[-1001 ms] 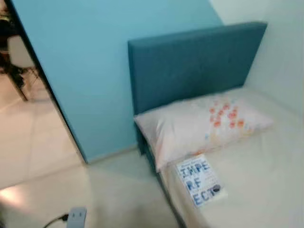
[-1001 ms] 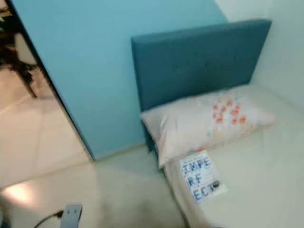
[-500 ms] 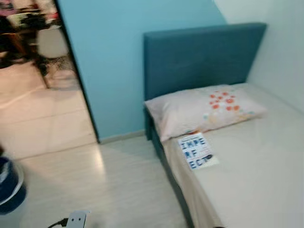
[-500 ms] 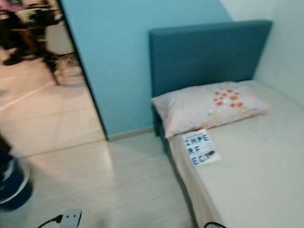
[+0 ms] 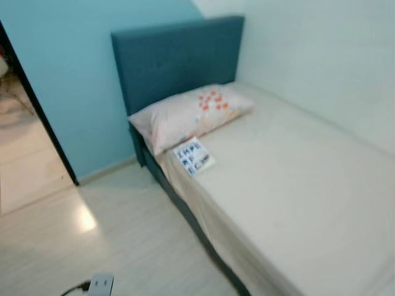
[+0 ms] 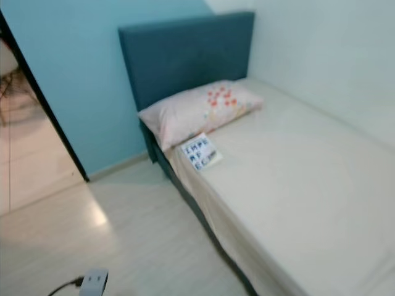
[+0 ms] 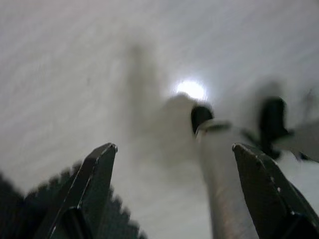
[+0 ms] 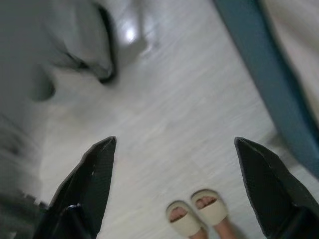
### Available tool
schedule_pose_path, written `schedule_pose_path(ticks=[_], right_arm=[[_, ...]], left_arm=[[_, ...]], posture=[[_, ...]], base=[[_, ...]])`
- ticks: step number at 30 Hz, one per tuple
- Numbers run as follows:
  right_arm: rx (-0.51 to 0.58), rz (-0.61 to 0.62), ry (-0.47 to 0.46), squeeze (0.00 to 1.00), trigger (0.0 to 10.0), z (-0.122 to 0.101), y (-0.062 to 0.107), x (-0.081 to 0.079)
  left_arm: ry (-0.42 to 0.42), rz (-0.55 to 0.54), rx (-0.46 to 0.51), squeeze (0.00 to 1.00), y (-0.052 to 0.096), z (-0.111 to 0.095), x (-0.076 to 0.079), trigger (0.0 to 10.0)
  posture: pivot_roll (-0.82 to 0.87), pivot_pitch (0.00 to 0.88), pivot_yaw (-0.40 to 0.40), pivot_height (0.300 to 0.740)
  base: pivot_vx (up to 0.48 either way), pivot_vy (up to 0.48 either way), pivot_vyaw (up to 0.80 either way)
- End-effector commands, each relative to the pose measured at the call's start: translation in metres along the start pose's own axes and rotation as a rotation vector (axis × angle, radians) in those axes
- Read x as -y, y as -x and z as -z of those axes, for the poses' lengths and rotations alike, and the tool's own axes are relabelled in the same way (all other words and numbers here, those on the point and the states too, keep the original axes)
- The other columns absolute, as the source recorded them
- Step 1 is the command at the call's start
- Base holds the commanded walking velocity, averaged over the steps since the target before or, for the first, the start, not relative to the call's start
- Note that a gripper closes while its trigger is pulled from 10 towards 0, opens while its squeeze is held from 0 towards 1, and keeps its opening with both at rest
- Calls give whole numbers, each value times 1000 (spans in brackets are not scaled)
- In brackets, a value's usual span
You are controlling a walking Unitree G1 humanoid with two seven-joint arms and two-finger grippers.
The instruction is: Clean up the room
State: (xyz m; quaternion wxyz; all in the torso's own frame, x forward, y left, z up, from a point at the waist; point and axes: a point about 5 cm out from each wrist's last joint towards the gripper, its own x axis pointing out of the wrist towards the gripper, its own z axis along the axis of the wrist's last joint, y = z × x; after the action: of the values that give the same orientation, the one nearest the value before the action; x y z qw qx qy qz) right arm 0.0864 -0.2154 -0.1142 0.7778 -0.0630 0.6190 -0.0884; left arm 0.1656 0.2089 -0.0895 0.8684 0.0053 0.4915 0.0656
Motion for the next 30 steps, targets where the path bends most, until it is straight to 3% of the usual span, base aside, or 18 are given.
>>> schedule_pose_path(ticks=[1, 11, 17, 26, 30], right_arm=[[27, 12, -7, 0, 10000, -12, 0, -3], [28, 35, -18, 0, 10000, -22, 0, -4], [29, 56, -45, 0, 10000, -30, 1, -1], [25, 66, -84, 0, 10000, -24, 0, 0], [70, 80, -112, 0, 10000, -30, 1, 1]], left_arm=[[-7, -8, -27, 0, 1, 8, -4, 10000], [-11, 2, -14, 0, 1, 6, -3, 10000], [-20, 20, 12, 0, 1, 2, -1, 10000], [-22, 51, 21, 0, 1, 0, 1, 10000], [-41, 70, 24, 0, 1, 0, 2, 10000]], posture=[[-83, 63, 38, 730], [-85, 63, 38, 730], [-86, 62, 37, 730], [-85, 64, 40, 730], [-85, 64, 41, 730]], base=[[-480, 0, -700], [-441, 0, -698], [0, 0, -697], [0, 0, -694], [469, 0, -356]])
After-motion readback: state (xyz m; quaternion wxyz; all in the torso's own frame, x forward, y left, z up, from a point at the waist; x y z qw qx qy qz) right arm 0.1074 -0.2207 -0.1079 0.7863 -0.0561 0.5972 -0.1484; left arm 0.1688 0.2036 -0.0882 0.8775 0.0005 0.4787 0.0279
